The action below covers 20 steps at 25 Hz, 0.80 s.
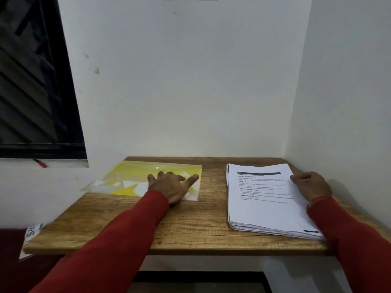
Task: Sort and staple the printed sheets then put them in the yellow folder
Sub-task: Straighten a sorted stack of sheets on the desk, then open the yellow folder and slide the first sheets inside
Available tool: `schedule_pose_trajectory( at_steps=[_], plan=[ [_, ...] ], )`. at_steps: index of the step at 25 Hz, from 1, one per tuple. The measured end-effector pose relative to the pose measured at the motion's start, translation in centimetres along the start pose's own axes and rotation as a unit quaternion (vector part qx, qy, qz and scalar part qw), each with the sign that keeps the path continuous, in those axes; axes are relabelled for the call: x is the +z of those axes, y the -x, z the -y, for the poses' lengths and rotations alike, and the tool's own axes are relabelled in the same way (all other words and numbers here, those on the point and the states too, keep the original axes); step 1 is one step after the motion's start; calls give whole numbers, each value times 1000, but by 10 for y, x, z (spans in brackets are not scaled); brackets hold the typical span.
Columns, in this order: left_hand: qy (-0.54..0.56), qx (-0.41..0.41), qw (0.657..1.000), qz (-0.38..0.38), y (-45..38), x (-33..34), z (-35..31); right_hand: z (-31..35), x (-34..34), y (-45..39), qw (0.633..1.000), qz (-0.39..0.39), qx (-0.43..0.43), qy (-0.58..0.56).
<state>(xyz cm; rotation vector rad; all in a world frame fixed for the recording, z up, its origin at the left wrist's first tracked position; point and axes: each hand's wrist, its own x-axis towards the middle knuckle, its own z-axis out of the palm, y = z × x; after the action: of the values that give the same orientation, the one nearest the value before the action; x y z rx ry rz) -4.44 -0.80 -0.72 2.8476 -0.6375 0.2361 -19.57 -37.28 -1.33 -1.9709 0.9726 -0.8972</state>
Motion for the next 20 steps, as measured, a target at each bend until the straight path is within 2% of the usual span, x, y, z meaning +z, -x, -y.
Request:
schedule_pose_trajectory(
  at_steps=[2,5,7,10,13,16,20],
  plan=[
    [21,-3,1000,-23,6,-10,7,1,-1,1,1000,-9,5,-12],
    [-15,-28,997,69,23,-13,28,4,-4,7,1000,1,9,-7],
    [-25,-12,993,115,36,-17,42,13,-7,15,1000,23,-5,1],
    [3,32,996,84,40,-35,60,29,-8,17,996,49,-42,60],
    [5,5,998,58,42,-34,65,61,-3,32,984,92,-107,111],
    [-38,-28,991,126,47,-16,56,104,20,61,950,178,-226,124],
    [-7,57,982,182,49,-21,65,145,69,105,855,320,-379,152]
  ],
)
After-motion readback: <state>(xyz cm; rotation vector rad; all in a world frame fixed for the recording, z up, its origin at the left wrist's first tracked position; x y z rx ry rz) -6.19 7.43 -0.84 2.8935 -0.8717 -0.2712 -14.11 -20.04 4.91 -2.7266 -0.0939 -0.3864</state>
